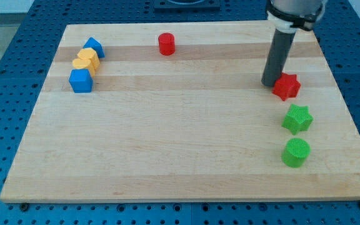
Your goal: Push the red circle diagonally to the red star
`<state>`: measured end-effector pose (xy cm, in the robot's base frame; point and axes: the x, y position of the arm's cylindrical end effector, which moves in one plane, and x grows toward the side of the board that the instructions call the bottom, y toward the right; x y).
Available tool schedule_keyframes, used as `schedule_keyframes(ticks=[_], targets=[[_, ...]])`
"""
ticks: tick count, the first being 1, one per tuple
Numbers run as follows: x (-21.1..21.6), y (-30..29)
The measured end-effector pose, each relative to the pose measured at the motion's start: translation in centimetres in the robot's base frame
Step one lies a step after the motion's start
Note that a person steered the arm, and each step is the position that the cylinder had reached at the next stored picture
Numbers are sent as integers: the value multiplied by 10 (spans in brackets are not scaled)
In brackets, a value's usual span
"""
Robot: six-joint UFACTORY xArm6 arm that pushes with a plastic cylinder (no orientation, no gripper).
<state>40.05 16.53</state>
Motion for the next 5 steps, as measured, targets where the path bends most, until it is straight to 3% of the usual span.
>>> schedule_keyframes(ticks=[1, 3, 4, 5], targets=[[-6, -1], [-29, -221], [-87, -273], [-137, -265]])
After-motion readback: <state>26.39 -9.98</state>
